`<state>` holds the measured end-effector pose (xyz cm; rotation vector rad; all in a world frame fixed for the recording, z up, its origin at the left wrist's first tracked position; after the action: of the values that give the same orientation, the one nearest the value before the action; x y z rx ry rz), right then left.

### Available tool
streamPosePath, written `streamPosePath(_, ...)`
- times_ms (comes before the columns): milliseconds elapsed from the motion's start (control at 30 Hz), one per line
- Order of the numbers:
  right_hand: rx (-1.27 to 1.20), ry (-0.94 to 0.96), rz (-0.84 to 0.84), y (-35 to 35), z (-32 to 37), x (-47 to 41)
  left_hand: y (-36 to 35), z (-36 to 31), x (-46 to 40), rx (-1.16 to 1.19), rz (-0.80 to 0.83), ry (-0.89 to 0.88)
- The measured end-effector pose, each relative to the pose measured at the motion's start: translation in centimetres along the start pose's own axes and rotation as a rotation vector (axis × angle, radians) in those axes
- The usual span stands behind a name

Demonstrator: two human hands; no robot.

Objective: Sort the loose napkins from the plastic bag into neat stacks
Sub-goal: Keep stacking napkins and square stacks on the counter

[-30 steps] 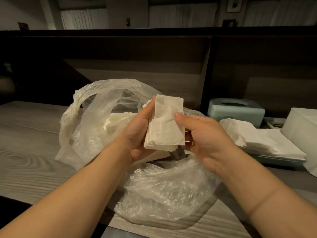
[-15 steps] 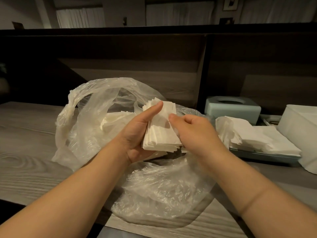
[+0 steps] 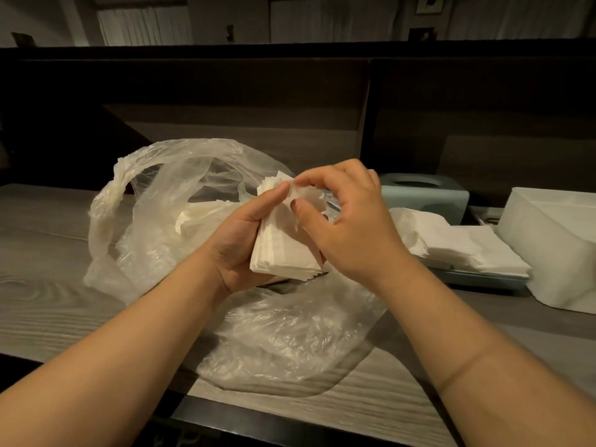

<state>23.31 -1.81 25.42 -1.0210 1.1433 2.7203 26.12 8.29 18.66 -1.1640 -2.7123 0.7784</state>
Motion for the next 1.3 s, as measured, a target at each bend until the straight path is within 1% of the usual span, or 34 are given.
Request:
streamPosePath(67, -0.050, -0.022, 0.065, -0.1, 0.0, -0.1, -1.0, 0.3, 0.1, -0.015, 0.064, 0.026)
streamPosePath(133, -0.172, -0.075, 0.186, -0.1, -0.4, -0.1, -2.6, 0.7, 0.2, -0.045, 0.175, 0.080)
streamPosePath(267, -0.367, -0.168, 0.422, 1.0, -1.1, 1.4, -5.0, 1.7, 0.3, -0.156, 0.300, 0.261)
streamPosePath(367, -0.338, -0.173, 0.473, 2.8, -1.9, 3.1, -7.1, 2.6, -0.1, -0.263, 0.372, 0.367)
streamPosePath(467, -0.372, -0.210, 0.447, 4.7, -3.2, 5.2, -9.1, 3.9, -1.1, -0.326, 0.405, 0.420)
streamPosePath(567, -0.460, -0.247, 0.368, 7.0, -4.5, 7.7, -10.7, 5.2, -2.0, -0.307, 0.404, 0.430)
streamPosePath(600, -0.473, -0.248, 0.309, 8.1, -4.9, 8.4, -11.0, 5.4, -2.4, -0.303, 0.361, 0.414)
streamPosePath(700, -0.480, -0.285, 0.071, 11.5, -6.9, 10.6, -10.4, 6.1, -3.2, -0.282, 0.097, 0.301)
streamPosePath(733, -0.491, -0.316, 0.009, 12.2, -7.6, 11.5, -10.4, 6.6, -3.2, -0.284, 0.049, 0.261)
streamPosePath(800, -0.504, -0.388, -0.064, 12.9, -8.9, 13.1, -11.6, 7.9, -3.3, -0.393, 0.046, 0.202)
streamPosePath(833, -0.513, -0.418, -0.075, 13.0, -9.4, 13.8, -12.0, 8.4, -3.5, -0.518, 0.053, 0.175)
streamPosePath(900, -0.549, -0.452, -0.050, 13.0, -9.9, 15.0, -12.5, 8.7, -4.0, -0.755, 0.015, 0.124)
streamPosePath(933, -0.551, -0.458, -0.014, 12.9, -10.0, 15.4, -12.7, 8.6, -4.1, -0.823, -0.023, 0.092)
streamPosePath(1033, -0.412, -0.453, 0.115, 12.7, -10.5, 16.7, -12.5, 8.9, -4.3, -0.911, -0.046, 0.020)
streamPosePath(1100, -0.302, -0.418, 0.135, 12.5, -10.6, 17.2, -12.1, 9.5, -4.4, -0.996, -0.040, 0.029)
streamPosePath(1167, -0.076, -0.287, 0.106, 12.7, -9.8, 17.2, -12.0, 9.7, -4.5, -1.053, -0.034, 0.031)
streamPosePath(1233, 0.178, -0.146, 0.141, 12.2, -8.4, 17.0, -12.1, 9.7, -4.6, -1.071, -0.020, 0.014)
streamPosePath(1300, 0.304, -0.115, 0.199, 11.5, -7.9, 16.7, -12.3, 9.8, -4.7, -1.073, 0.006, 0.002)
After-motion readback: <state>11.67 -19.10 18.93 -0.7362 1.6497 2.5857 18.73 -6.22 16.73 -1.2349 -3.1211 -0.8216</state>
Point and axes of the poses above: each hand's wrist, its own x-axis away from the middle knuckle, its own y-axis out of the back of the hand, z = x × y, the point moved 9 cm from there along -x, towards the middle knuckle, and after that the axes turned 10 degrees about z, right-handed, at the moved point
